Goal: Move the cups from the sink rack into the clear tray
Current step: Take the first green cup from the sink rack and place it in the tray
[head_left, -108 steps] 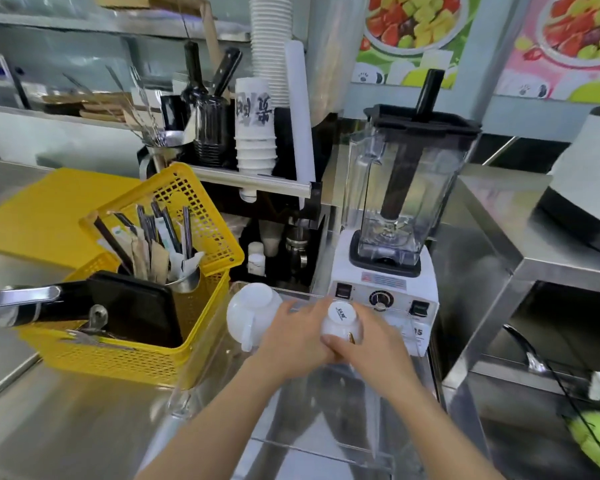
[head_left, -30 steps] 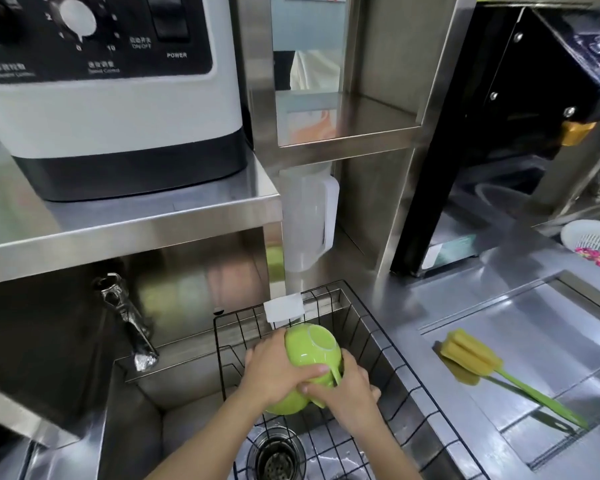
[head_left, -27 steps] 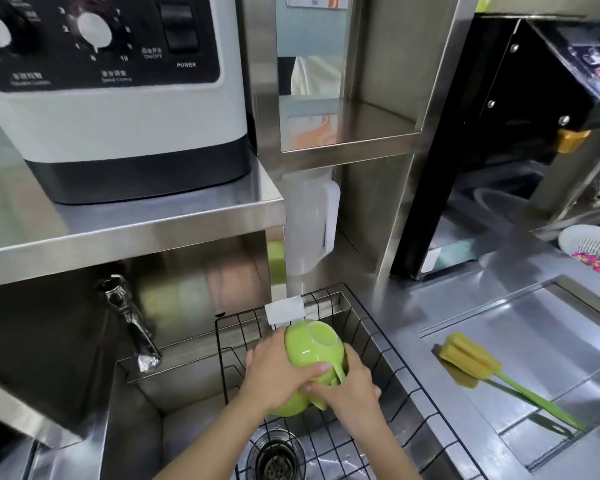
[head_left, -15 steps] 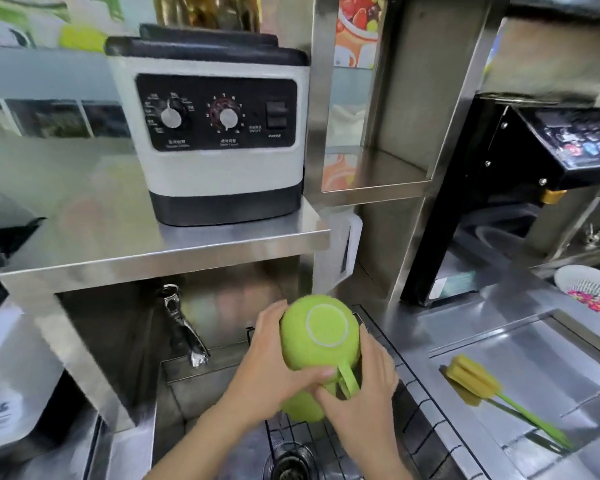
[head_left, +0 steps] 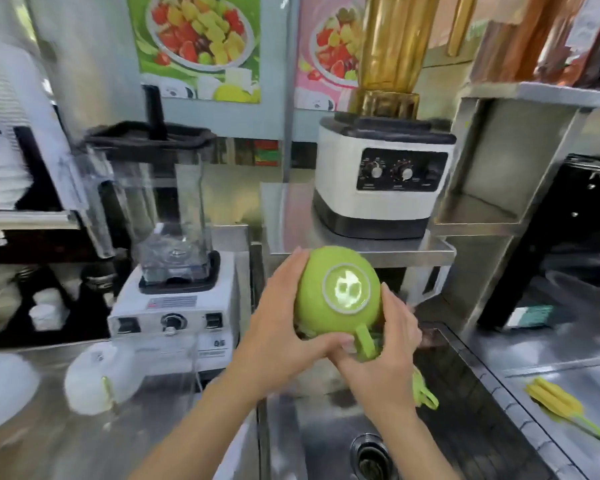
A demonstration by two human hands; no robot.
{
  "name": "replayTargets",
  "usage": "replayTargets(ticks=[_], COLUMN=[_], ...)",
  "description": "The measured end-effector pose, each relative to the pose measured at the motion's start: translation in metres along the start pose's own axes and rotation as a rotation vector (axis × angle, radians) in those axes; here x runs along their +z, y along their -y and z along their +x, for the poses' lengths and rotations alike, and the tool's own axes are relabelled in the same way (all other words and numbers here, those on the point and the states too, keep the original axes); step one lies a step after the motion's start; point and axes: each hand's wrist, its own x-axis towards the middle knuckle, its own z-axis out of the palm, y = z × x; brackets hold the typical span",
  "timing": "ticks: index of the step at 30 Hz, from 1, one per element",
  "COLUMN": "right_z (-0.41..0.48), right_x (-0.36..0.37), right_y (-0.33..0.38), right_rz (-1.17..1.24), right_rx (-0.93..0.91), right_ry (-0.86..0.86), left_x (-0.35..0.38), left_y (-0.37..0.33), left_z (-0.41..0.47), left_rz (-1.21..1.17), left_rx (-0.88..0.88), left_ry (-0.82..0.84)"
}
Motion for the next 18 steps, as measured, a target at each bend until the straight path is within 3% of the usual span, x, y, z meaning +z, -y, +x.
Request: replayTargets(ticks=[9, 18], right_z=[-0.043, -0.089], right_x=[0.077, 0.109], right_y=[0.106, 0.15], right_rz=[0.103, 0.168], right_rx=[-0.06, 0.022], right_ry=[0.206, 0.424], left_x=[-0.12, -0.167], left_y=[0.03, 0.055], left_z=[-0.075, -0.13], left_rz=[0.071, 0.077], left_rx=[-0.15, -0.247], left_ry=[-0.156, -0.219])
